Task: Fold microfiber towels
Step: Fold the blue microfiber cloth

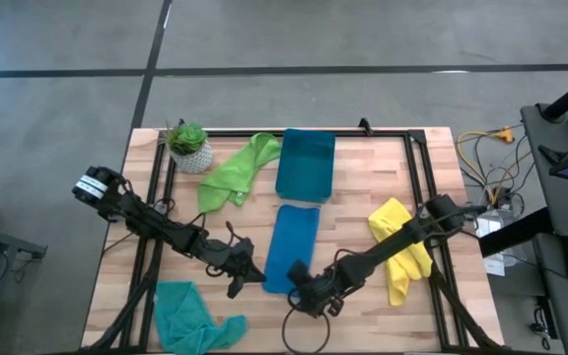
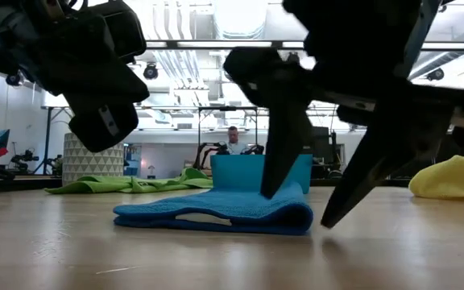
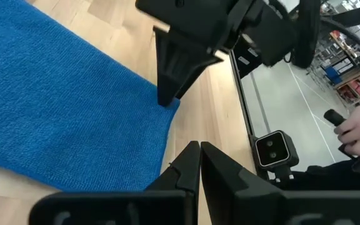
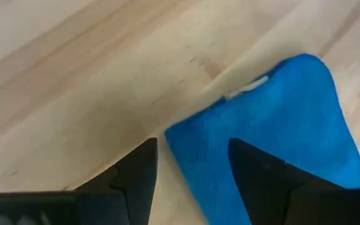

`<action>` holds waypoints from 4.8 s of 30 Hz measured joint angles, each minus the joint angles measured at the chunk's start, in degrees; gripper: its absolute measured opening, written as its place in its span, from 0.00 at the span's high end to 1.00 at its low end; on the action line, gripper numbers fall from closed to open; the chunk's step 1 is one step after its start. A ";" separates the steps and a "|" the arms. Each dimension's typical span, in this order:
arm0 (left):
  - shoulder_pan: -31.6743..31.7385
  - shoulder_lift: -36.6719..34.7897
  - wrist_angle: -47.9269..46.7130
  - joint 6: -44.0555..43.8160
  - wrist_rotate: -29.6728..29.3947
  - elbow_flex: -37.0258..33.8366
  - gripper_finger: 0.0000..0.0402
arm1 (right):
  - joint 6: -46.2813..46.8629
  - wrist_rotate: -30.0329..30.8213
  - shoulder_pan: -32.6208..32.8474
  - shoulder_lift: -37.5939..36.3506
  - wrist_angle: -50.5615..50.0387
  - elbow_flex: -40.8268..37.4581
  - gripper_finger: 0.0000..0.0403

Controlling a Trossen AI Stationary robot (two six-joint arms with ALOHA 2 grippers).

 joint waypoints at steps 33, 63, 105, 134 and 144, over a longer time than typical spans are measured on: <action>-3.61 0.02 -9.06 37.28 -0.11 0.85 0.76 | 19.79 -1.52 -0.62 2.58 -2.05 2.64 0.95; -5.28 14.41 -9.10 39.13 -5.18 7.73 0.44 | 43.93 -4.70 -4.05 -1.27 4.00 2.60 0.95; -9.93 2.63 -35.99 39.05 -9.85 16.17 1.00 | 48.59 -5.91 -4.14 -7.29 1.33 1.66 0.97; -7.10 1.40 -26.45 27.06 -5.62 15.25 0.60 | 51.57 -6.17 -1.24 -7.79 2.43 0.61 0.98; -5.84 4.96 -18.92 18.44 -13.33 16.94 0.48 | 56.17 -6.12 -2.32 -7.77 2.95 0.48 0.98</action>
